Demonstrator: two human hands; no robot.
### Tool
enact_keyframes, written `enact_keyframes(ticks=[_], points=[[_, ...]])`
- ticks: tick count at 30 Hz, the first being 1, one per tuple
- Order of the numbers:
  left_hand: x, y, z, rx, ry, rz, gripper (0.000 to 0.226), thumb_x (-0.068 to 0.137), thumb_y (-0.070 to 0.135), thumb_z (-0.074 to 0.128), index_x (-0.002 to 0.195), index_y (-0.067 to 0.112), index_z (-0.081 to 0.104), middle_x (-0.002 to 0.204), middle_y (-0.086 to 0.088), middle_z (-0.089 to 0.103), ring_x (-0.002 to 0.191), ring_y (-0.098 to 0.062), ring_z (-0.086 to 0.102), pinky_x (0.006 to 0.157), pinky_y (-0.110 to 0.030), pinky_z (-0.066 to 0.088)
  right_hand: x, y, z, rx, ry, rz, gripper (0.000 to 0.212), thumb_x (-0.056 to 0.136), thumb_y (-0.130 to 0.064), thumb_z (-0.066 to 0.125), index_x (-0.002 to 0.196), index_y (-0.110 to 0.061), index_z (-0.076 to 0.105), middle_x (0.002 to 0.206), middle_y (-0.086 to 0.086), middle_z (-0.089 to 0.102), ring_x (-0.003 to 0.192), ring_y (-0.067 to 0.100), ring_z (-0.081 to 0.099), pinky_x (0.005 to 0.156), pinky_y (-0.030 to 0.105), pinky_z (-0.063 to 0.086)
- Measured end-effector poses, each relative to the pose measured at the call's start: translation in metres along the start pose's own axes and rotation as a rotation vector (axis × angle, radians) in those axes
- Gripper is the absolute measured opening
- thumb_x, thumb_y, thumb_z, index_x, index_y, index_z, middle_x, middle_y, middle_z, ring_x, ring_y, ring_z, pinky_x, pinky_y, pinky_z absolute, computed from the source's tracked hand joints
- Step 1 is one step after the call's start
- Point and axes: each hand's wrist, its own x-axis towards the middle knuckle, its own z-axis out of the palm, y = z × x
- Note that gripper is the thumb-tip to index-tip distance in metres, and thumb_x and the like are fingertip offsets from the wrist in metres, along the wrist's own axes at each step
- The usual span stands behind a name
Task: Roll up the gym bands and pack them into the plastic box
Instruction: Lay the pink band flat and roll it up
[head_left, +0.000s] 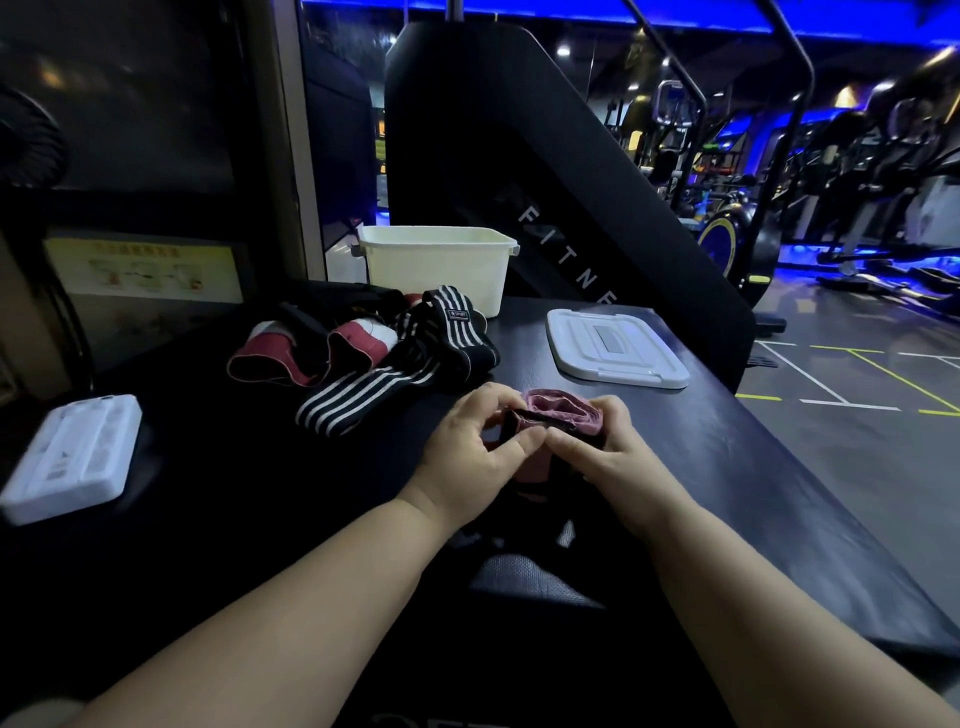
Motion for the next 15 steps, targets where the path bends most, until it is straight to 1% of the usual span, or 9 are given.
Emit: enact_keyframes(ticks=[1, 3, 5, 7, 9, 11, 12, 13, 15], points=[[0.001, 0.0, -0.001, -0.007, -0.006, -0.024, 0.022, 0.08, 0.032, 0.068, 0.099, 0.021, 0.063, 0.111, 0.007, 0.065, 0.102, -0.011, 0.063, 0.093, -0.03, 0.052, 0.0, 0.002, -0.004, 0.094, -0.075, 0.012, 0.06, 0.068, -0.026, 0.085, 0.114, -0.02, 0.047, 0.109, 0.006, 0.064, 0.091, 0.012, 0.067, 0.076, 0.027, 0.054], [0.003, 0.0, -0.005, -0.02, -0.014, -0.076, 0.013, 0.088, 0.021, 0.068, 0.1, 0.022, 0.064, 0.114, 0.007, 0.067, 0.102, -0.012, 0.065, 0.093, -0.038, 0.054, 0.002, 0.007, -0.011, 0.259, -0.175, 0.029, 0.068, 0.068, -0.004, 0.076, 0.126, -0.02, 0.046, 0.117, 0.008, 0.065, 0.099, 0.017, 0.066, 0.082, 0.03, 0.056], [0.004, 0.0, -0.006, -0.032, -0.034, -0.086, 0.015, 0.092, 0.013, 0.064, 0.101, 0.025, 0.063, 0.117, 0.008, 0.067, 0.102, -0.011, 0.065, 0.094, -0.039, 0.053, 0.004, 0.007, -0.016, 0.257, -0.236, -0.001, 0.067, 0.068, -0.001, 0.07, 0.13, -0.019, 0.05, 0.122, 0.008, 0.066, 0.108, 0.02, 0.064, 0.092, 0.035, 0.054], [0.004, 0.0, -0.007, -0.048, -0.075, -0.078, 0.018, 0.093, 0.012, 0.061, 0.102, 0.027, 0.062, 0.121, 0.011, 0.065, 0.104, -0.01, 0.064, 0.097, -0.039, 0.052, 0.004, 0.008, -0.017, 0.16, -0.269, -0.065, 0.06, 0.07, -0.005, 0.073, 0.127, -0.014, 0.058, 0.12, 0.011, 0.067, 0.113, 0.025, 0.062, 0.1, 0.043, 0.049], [0.005, -0.001, -0.009, -0.086, -0.139, -0.086, 0.015, 0.092, 0.02, 0.062, 0.105, 0.027, 0.061, 0.125, 0.011, 0.063, 0.108, -0.008, 0.063, 0.101, -0.038, 0.049, 0.005, 0.008, -0.017, 0.075, -0.199, -0.084, 0.059, 0.065, -0.013, 0.079, 0.121, -0.016, 0.062, 0.117, 0.008, 0.069, 0.114, 0.025, 0.062, 0.104, 0.049, 0.045], [0.004, -0.002, -0.01, -0.11, -0.204, -0.084, 0.031, 0.082, 0.035, 0.066, 0.111, 0.027, 0.059, 0.13, 0.011, 0.06, 0.115, -0.006, 0.059, 0.105, -0.036, 0.045, 0.006, 0.01, -0.016, 0.029, -0.129, -0.07, 0.057, 0.057, -0.022, 0.085, 0.109, -0.02, 0.063, 0.106, 0.004, 0.071, 0.106, 0.024, 0.065, 0.101, 0.053, 0.047], [0.004, -0.002, -0.01, -0.097, -0.222, -0.079, 0.04, 0.076, 0.042, 0.069, 0.112, 0.029, 0.057, 0.131, 0.012, 0.059, 0.118, -0.006, 0.058, 0.107, -0.036, 0.044, 0.006, 0.011, -0.016, 0.023, -0.124, -0.061, 0.056, 0.053, -0.025, 0.088, 0.103, -0.021, 0.062, 0.102, 0.005, 0.07, 0.103, 0.028, 0.066, 0.097, 0.056, 0.049], [0.004, -0.002, -0.01, -0.077, -0.23, -0.072, 0.046, 0.071, 0.045, 0.071, 0.112, 0.031, 0.055, 0.13, 0.012, 0.059, 0.118, -0.006, 0.057, 0.107, -0.037, 0.044, 0.006, 0.011, -0.015, 0.04, -0.139, -0.049, 0.057, 0.051, -0.025, 0.091, 0.098, -0.021, 0.06, 0.101, 0.008, 0.07, 0.102, 0.033, 0.066, 0.093, 0.058, 0.051], [0.005, -0.003, -0.01, -0.052, -0.228, -0.069, 0.047, 0.07, 0.039, 0.075, 0.111, 0.033, 0.054, 0.124, 0.01, 0.062, 0.114, -0.008, 0.06, 0.105, -0.038, 0.045, 0.006, 0.012, -0.014, 0.148, -0.201, -0.012, 0.057, 0.054, -0.013, 0.09, 0.099, -0.016, 0.054, 0.1, 0.013, 0.067, 0.096, 0.036, 0.066, 0.082, 0.058, 0.055]])
